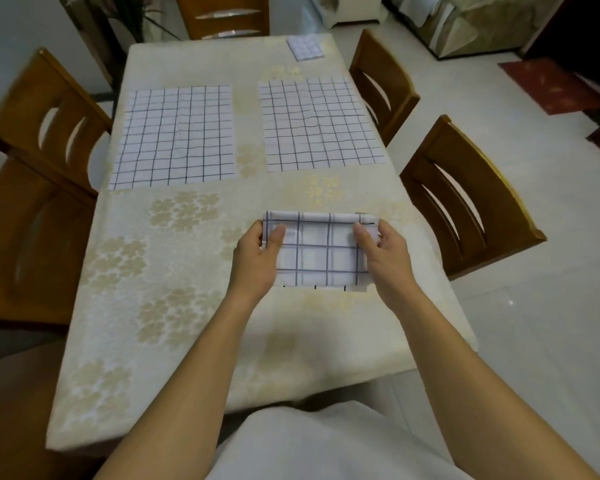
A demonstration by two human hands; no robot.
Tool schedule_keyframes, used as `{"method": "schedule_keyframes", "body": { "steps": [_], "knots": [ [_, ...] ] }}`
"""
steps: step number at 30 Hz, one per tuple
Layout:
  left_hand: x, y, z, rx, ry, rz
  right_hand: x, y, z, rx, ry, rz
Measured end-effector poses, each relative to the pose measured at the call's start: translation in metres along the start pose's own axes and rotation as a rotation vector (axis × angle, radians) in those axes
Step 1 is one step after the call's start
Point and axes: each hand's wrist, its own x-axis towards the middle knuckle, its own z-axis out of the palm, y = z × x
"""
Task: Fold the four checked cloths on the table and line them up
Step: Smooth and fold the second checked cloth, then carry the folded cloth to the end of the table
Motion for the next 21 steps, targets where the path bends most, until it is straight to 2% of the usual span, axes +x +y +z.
{"method": "schedule_keyframes", "body": {
  "steps": [6,13,21],
  "knots": [
    [-0.033,0.023,0.059,0.012,0.014,0.036,-0.022,0.009,-0.071,-0.025,-0.062,0.073],
    [-0.096,0.053,0.136,0.133,0.040,0.100,-0.052,0.025,-0.164,-0.066,0.006,-0.103],
    [-0.150,0.084,0.213,0.136,0.032,0.166,-0.081,0.034,-0.253,-0.018,0.057,-0.140]
  ]
}}
